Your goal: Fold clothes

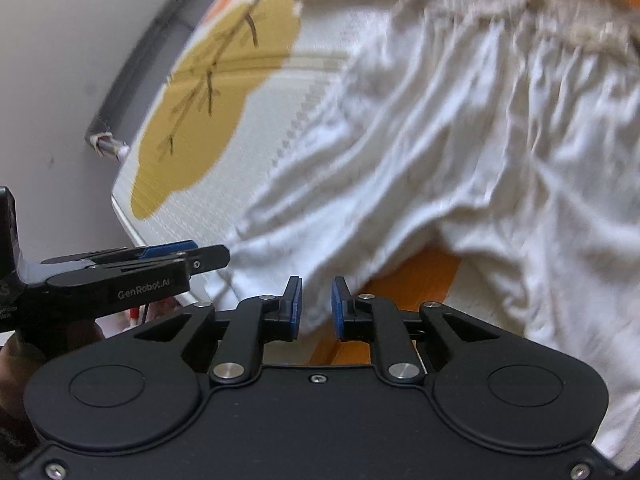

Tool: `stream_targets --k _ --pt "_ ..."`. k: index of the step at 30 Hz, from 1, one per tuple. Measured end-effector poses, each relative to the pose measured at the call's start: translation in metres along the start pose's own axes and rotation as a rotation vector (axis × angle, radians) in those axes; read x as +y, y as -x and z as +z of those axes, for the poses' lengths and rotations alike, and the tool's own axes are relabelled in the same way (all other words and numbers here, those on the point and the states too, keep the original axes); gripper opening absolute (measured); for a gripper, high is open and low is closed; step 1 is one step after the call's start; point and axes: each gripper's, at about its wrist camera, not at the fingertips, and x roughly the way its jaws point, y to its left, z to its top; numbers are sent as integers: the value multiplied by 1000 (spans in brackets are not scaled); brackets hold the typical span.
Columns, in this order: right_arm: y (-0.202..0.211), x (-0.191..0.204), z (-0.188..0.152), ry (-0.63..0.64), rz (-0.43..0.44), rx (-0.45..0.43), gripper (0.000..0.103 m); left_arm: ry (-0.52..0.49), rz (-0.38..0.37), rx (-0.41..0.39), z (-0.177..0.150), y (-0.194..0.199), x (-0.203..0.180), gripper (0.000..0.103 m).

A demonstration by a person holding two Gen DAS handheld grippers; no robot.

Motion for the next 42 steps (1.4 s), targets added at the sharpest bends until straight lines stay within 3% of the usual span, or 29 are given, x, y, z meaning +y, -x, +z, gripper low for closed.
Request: stream_targets --k 5,10,16,21,23,29,33,38,42 --pt "4 6 11 44 -27 -52 11 -27 -109 -36 4 9 -14 39" --pt "-13 5 21 42 -86 -57 9 -54 -175 15 -5 -6 -28 39" --pt "-41 -9 23 20 -138 -26 9 -59 -131 99 -20 -37 -27 35" --pt "-57 -19 16 10 -160 -1 6 -43 -128 114 -18 -43 -19 29" --pt "-56 -19 16 11 -165 7 5 -29 -126 123 -16 -45 -15 22" --pt "-50 -25 18 -48 -136 21 6 -16 -129 134 -13 -41 -9 21" --pt "-29 -26 26 -73 -101 -18 9 -38 -127 110 -7 -31 -14 24" --pt "0 -19 40 -44 -126 -118 9 -81 -127 14 8 -12 -30 34" --pt "6 -23 49 -57 -155 -144 9 -114 -150 -36 24 -8 -46 41"
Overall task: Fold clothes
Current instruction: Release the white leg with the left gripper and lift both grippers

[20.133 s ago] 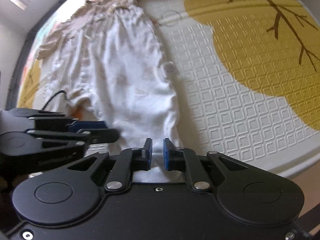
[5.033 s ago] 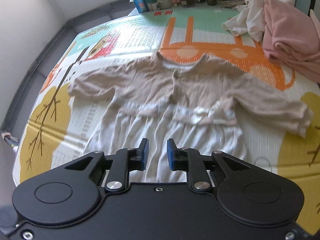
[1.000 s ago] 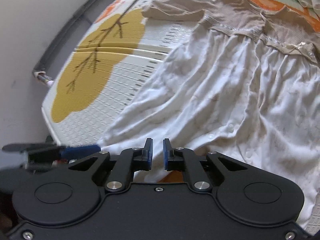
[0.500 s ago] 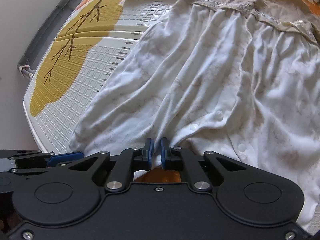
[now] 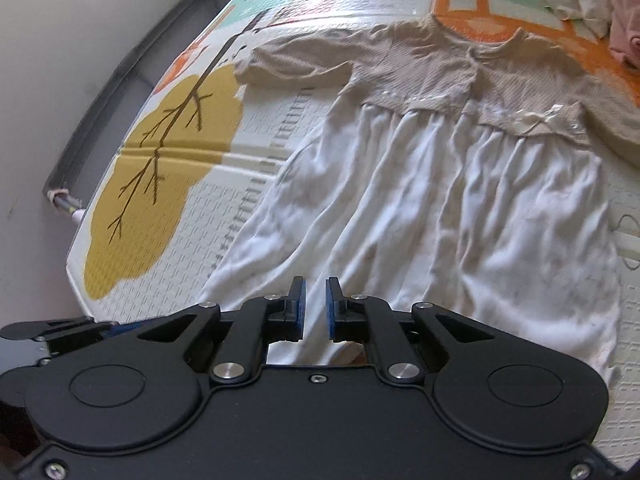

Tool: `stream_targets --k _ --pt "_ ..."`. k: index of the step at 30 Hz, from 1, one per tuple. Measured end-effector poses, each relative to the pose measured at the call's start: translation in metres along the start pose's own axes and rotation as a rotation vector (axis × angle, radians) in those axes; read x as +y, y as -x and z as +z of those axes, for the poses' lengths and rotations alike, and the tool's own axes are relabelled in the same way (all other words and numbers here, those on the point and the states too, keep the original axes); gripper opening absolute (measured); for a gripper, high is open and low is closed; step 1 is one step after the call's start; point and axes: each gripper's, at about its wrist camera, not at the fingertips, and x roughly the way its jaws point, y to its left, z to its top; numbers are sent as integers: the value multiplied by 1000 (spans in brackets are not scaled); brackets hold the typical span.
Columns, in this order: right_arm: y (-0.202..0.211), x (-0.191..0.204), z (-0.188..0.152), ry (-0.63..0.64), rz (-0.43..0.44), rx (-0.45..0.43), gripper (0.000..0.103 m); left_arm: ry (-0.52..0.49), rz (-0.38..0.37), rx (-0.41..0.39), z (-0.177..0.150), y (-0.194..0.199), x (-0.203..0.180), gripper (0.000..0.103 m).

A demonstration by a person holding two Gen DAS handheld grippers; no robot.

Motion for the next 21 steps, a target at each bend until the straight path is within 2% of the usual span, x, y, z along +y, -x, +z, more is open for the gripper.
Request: stream_targets --k 3,8,11,19,21 --pt "-3 -8 4 -18 -32 -1 9 -19 -9 -12 13 -13 -10 45" --pt "-23 -26 2 -53 -114 18 9 -19 -21 22 25 -47 -16 45" --pt "-38 -42 -4 -74 -166 50 9 -41 48 89 24 -67 -14 45" --pt "-26 -70 -14 -169 -125 44 10 -78 51 124 24 -70 -13 47" --pt "-15 -75 -17 -205 -113 38 15 -78 47 132 27 -67 -13 48"
